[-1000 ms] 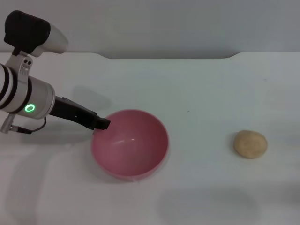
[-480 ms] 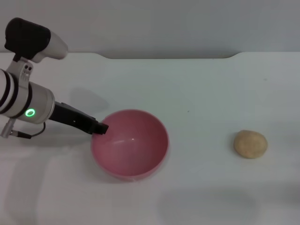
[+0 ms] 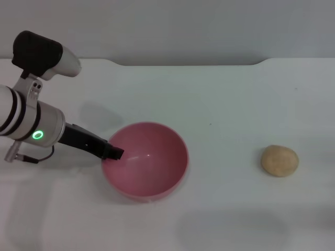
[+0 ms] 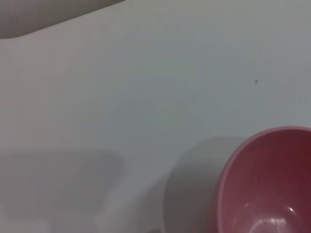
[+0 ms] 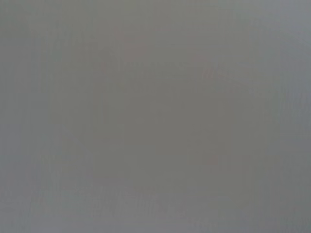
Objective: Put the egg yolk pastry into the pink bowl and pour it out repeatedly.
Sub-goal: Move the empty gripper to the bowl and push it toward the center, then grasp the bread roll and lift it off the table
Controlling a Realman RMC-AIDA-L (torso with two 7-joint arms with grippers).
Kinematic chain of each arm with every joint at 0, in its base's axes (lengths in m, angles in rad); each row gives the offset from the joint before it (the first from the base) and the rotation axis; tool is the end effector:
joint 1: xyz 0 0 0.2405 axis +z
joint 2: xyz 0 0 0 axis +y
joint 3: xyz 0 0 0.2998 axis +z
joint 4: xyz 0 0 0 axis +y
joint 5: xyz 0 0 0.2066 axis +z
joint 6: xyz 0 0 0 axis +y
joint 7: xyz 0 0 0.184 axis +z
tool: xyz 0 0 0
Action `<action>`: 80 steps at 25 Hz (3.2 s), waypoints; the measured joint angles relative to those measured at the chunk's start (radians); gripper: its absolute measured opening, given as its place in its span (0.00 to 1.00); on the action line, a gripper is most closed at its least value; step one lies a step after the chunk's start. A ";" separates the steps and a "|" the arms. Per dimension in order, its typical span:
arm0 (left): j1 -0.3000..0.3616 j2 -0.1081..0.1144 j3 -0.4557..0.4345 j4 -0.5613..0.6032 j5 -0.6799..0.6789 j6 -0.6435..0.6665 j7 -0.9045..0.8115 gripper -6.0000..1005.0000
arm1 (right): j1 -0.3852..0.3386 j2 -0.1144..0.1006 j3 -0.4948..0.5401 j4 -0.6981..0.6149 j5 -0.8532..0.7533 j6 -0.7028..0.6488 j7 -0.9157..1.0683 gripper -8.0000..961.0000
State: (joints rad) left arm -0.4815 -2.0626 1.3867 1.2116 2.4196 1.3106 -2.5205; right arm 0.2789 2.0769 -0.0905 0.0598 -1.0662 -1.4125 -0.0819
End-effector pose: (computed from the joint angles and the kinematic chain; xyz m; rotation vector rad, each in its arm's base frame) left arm -0.2710 0.3775 -0.0733 -2.5303 -1.1061 0.2275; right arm 0.4363 0.2966 0.0302 -1.2599 0.4275 0.4011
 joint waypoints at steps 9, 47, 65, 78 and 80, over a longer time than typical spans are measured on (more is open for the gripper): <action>0.002 -0.001 0.020 -0.035 -0.009 -0.016 0.001 0.37 | -0.008 0.000 0.000 0.000 0.000 -0.016 -0.001 0.26; 0.168 0.000 0.039 0.163 -0.162 -0.263 0.006 0.01 | -0.030 0.002 0.011 0.003 0.006 -0.074 -0.001 0.26; 0.411 -0.006 0.303 0.261 -0.196 -1.143 -0.237 0.01 | -0.004 0.000 0.011 0.021 0.006 -0.003 0.003 0.26; 0.433 -0.003 0.360 0.191 -0.206 -1.303 -0.256 0.01 | 0.120 -0.006 -0.022 0.026 -0.137 0.276 0.032 0.26; 0.426 -0.002 0.360 0.176 -0.206 -1.308 -0.256 0.01 | 0.129 -0.005 -0.021 0.036 -0.143 0.224 0.028 0.26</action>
State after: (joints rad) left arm -0.0556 -2.0650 1.7465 1.3871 2.2139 0.0023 -2.7766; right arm 0.4079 2.0723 -0.1119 0.0959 -1.2093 -1.1890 -0.0535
